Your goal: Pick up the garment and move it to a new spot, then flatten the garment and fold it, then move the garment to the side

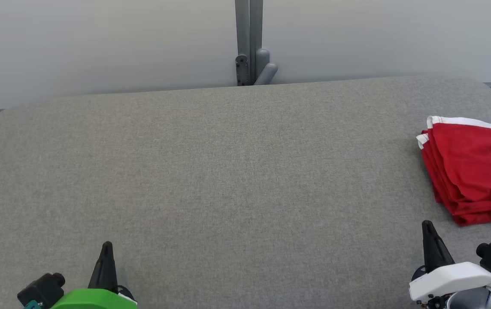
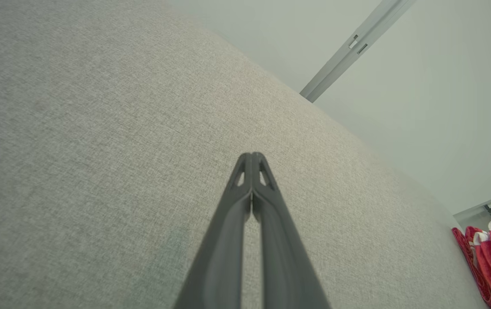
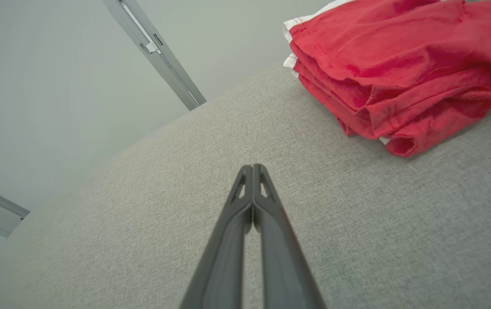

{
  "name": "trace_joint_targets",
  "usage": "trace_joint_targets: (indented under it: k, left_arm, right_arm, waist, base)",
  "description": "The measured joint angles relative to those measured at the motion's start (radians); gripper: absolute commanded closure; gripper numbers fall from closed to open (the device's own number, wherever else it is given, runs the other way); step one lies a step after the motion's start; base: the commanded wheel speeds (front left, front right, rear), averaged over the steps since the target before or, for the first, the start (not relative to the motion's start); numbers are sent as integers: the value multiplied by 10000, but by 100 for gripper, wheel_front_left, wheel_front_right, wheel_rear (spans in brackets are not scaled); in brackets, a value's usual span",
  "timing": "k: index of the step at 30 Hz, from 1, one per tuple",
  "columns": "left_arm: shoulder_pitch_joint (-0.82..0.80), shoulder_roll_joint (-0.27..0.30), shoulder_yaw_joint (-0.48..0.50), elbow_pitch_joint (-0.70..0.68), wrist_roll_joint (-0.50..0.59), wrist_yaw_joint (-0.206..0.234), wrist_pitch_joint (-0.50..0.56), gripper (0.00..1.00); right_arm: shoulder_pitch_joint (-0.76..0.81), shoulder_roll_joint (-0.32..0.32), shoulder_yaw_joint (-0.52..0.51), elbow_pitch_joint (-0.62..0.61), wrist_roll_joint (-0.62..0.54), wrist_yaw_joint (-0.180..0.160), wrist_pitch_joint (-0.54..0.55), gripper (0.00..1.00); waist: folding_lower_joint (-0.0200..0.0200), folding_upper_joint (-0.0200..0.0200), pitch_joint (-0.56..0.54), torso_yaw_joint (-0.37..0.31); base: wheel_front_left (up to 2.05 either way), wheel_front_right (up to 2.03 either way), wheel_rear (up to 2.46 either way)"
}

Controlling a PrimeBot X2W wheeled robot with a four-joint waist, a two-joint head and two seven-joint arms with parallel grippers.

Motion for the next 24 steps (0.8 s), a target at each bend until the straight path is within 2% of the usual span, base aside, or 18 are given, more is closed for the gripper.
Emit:
trace_joint_targets:
  k: [24]
  left_arm:
    - [-418,2,322,-251,-3035,-48,844,100]
  right_arm:
    - [-431,-12,-42,-35,3593,-2,817,100]
  waist:
    - [0,0,-9,-17]
  base:
    - [0,0,0]
